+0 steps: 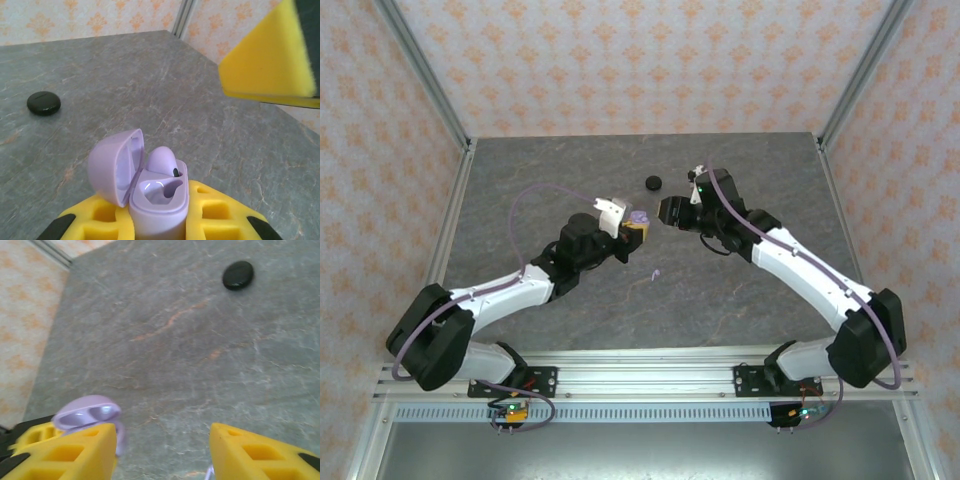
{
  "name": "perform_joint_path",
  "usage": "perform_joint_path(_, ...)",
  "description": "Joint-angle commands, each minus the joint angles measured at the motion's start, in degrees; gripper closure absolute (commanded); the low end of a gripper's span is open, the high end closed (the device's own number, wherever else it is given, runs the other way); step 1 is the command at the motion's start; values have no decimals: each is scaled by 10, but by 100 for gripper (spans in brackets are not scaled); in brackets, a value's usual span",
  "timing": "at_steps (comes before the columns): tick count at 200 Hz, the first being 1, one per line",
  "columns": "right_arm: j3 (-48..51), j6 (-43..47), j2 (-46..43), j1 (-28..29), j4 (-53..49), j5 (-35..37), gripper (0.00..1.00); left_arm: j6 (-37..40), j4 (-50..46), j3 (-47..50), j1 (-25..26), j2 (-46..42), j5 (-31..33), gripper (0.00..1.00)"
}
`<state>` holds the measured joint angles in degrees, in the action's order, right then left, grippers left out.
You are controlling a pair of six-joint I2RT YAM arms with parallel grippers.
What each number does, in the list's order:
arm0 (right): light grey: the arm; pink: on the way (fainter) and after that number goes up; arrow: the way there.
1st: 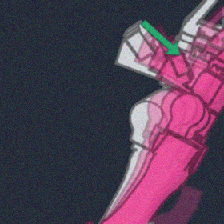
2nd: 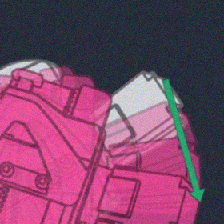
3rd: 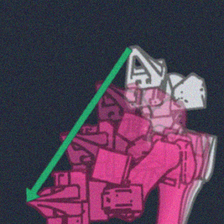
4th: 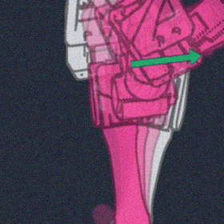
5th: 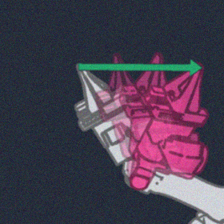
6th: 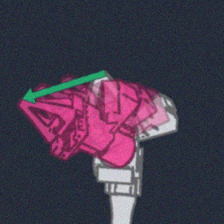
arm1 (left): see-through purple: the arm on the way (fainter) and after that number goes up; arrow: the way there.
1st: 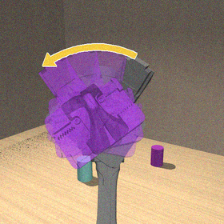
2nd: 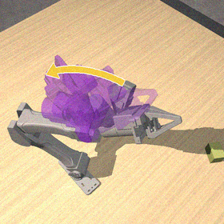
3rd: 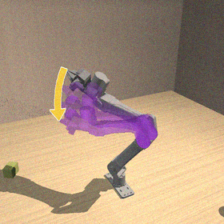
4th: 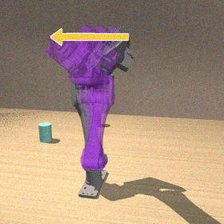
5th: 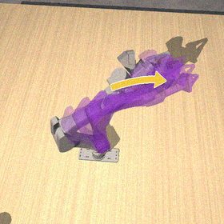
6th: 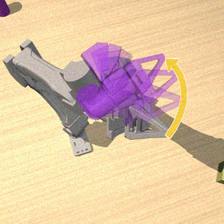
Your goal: Insert wireless bluetooth earbuds into charging case
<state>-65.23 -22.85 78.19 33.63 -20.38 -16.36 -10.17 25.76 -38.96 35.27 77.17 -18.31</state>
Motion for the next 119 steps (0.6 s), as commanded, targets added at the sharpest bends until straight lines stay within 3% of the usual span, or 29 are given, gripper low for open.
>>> perform_joint_path(1, -27, -4, 33, 4, -69, 38, 48, 17, -26, -8, 2, -38, 21, 92)
perform_joint_path(51, -20, 21, 99, 3, -112, -43, 55, 31, -94, -14, 2, -87, 13, 92)
perform_joint_path(96, -13, 36, 163, 3, -133, -107, 74, 39, -126, -16, 2, -127, 14, 92)
perform_joint_path(119, -5, 38, 184, 3, -140, -115, 80, 41, -134, -18, 2, -137, 15, 92)
